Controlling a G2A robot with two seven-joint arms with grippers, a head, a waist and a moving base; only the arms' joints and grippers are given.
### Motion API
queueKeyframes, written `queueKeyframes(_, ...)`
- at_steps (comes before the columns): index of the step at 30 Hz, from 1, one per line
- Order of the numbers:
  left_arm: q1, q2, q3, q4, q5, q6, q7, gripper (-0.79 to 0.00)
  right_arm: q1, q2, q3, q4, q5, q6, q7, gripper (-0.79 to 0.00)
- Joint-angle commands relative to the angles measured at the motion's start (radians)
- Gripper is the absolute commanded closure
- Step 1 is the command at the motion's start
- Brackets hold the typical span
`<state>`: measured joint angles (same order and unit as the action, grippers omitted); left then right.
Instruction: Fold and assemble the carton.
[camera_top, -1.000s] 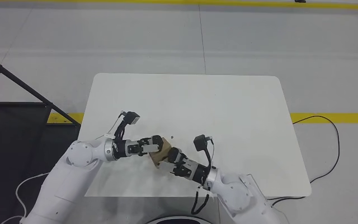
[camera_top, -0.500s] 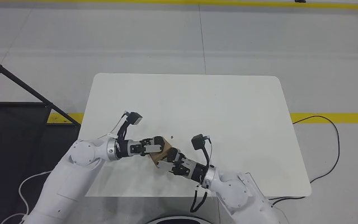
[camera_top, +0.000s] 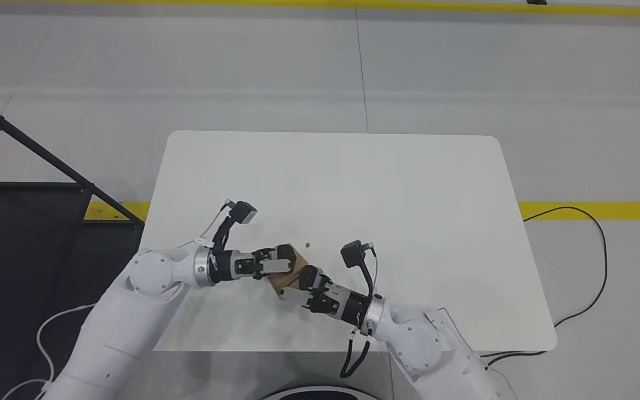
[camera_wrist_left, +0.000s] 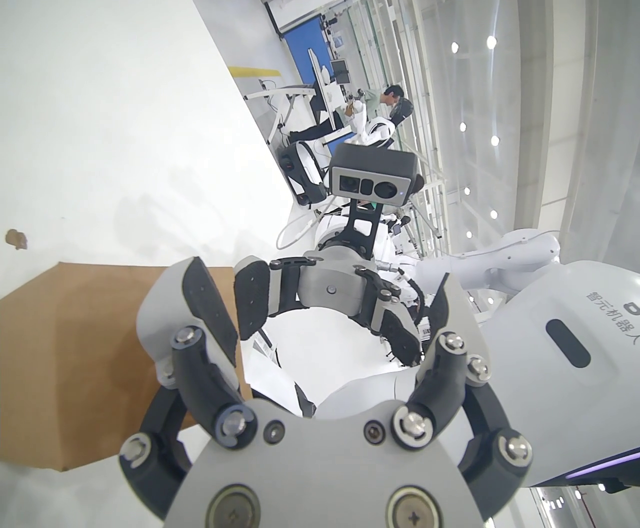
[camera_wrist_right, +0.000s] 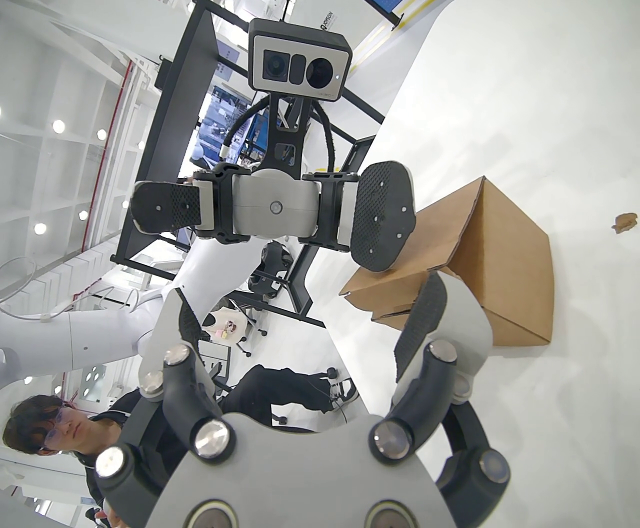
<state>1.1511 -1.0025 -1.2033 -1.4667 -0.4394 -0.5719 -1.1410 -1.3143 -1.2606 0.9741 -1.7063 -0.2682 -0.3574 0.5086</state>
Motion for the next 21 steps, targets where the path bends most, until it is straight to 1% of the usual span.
queueKeyframes(1, -0.003, -0.001, 0.004, 0.003, -0.002, 0.004, -0.003, -0.785, 0.0, 0.0, 0.0, 0.003, 0.001, -0.001, 0.0, -0.785)
queueKeyframes(21, -0.023, -0.005, 0.025, 0.021, -0.009, 0.009, -0.009, -0.785, 0.021, -0.003, -0.032, 0.028, -0.015, -0.014, 0.009, -0.785)
